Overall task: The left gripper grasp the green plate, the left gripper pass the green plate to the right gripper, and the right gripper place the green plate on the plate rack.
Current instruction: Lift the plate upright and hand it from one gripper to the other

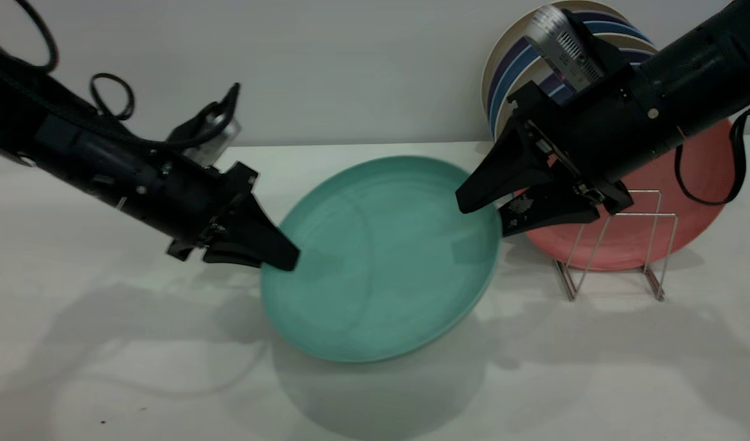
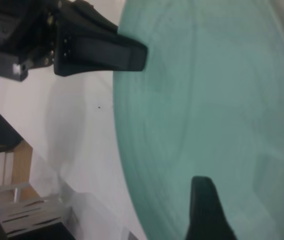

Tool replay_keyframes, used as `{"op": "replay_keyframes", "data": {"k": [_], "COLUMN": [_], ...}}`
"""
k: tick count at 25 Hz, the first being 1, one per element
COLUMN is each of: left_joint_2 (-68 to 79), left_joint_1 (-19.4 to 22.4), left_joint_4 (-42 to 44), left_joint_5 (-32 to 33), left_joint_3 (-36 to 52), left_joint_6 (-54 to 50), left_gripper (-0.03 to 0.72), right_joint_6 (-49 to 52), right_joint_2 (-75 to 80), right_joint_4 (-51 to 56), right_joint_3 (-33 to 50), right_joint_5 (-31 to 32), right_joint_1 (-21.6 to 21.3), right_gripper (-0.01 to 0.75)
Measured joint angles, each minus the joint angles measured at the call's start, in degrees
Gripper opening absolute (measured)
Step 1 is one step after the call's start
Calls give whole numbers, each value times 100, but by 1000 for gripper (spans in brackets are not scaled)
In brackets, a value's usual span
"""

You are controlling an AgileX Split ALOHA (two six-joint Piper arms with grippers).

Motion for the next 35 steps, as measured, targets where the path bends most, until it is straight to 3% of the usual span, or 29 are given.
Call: {"op": "replay_keyframes", "data": {"k": [6,9,12,16,19,27,30,35], "left_joint_2": [0,0,0,0,0,-206,-446,-833], "left_joint_1": [-209,-213,-213,-213,-213,-213,-206,-87], "left_joint_4": [-214,-260,-260,-323,-370,-359,-301,107], "left_joint_5": [-68,-61,-49,-24,71,259,277,384], "left_joint_3": [0,0,0,0,0,0,0,0], "left_joint_6": [127,143,150,151,151,151,151,89], "left_gripper": [17,17,24,54,150,612,678,666], "right_joint_6": [5,5,24,37,37,37,31,19], "right_joint_2": [18,18,18,29,29,29,19,19], "right_joint_4": [-11,-11,-24,-105,-100,-363,-479,-568], "right_joint_3": [0,0,0,0,0,0,0,0], "right_joint_5": [-10,-31,-73,-199,-185,-180,-143,-168], "right_joint_1": [-13,-13,-13,-19,-19,-19,-14,-14], "right_gripper": [452,349,168,132,120,58,51,51]}}
